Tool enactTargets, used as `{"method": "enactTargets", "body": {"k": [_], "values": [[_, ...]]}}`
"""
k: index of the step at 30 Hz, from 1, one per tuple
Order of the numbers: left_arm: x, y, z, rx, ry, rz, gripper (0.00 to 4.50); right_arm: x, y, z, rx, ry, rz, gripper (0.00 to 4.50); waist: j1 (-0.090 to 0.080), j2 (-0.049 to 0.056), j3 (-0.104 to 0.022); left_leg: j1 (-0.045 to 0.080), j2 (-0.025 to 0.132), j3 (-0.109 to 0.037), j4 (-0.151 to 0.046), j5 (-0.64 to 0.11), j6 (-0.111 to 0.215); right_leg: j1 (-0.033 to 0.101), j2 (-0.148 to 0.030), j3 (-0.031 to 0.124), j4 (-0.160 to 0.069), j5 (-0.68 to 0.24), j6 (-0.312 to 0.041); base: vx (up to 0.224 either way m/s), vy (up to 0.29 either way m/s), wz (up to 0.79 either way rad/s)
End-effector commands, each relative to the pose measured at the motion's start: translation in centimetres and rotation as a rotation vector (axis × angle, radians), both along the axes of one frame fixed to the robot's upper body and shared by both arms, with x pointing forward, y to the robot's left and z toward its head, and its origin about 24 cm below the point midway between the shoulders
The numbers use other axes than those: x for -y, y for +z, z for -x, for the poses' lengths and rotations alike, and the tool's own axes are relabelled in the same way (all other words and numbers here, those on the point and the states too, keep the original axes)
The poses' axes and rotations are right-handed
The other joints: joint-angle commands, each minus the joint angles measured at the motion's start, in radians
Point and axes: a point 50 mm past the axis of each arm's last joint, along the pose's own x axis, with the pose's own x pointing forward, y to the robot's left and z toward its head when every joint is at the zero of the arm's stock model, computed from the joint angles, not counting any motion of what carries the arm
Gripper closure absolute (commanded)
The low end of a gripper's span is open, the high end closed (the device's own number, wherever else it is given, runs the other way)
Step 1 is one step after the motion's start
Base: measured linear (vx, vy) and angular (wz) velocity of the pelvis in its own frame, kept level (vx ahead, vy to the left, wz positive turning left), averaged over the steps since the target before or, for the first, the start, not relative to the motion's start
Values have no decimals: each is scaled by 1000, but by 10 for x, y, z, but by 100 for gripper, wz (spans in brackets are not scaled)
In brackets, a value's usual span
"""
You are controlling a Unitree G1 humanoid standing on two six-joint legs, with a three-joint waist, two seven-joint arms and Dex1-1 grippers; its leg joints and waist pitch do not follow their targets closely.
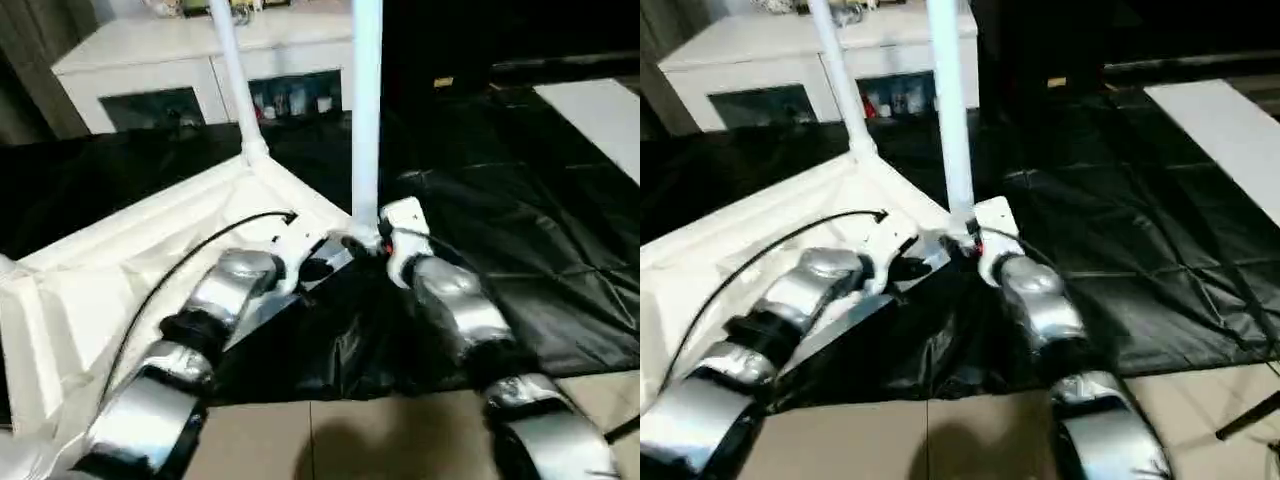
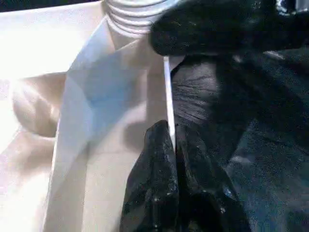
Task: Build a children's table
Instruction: Rotate leg to tighten
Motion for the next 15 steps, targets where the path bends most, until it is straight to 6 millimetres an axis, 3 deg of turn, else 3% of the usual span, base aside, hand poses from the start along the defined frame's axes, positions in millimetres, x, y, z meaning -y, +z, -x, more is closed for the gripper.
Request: {"method": "enactTargets", "body": {"k": [1,2,3,4,9,11,15], "values": [[-8,-12,19,-75,-195,-52,450,0,5,11,38,206,29,64,14,-13,-81,-1,26,-16,-46,46,228,69,-60,35,-35,208,-288,0,0,0],[-11,-12,25,-87,-253,-50,450,6,5,15,49,251,50,64,21,-14,-79,1,27,-12,-43,46,250,65,-58,35,-35,207,-292,0,0,0],[-11,-12,25,-87,-253,-50,450,6,5,15,49,251,50,64,21,-14,-79,1,27,-12,-43,46,250,65,-58,35,-35,207,-292,0,0,0],[-15,-9,34,-110,-355,-24,450,14,5,21,53,314,64,64,30,-11,-75,4,34,-11,-46,9,250,61,-60,34,-39,139,-288,0,0,0],[-27,-6,47,-148,-484,-23,450,26,6,32,42,422,43,64,42,-9,-66,15,45,-12,-66,-97,173,56,-54,39,-49,-22,-280,0,0,0],[-31,-4,51,-166,-515,-15,450,28,8,38,23,487,21,64,45,-11,-64,19,47,-9,-70,-134,146,53,-51,43,-49,-34,-278,0,0,0],[-34,-2,55,-180,-534,-6,450,28,8,45,2,578,47,64,51,-13,-65,20,44,-6,-69,-130,133,52,-53,46,-49,-24,-275,0,0,0]]}}
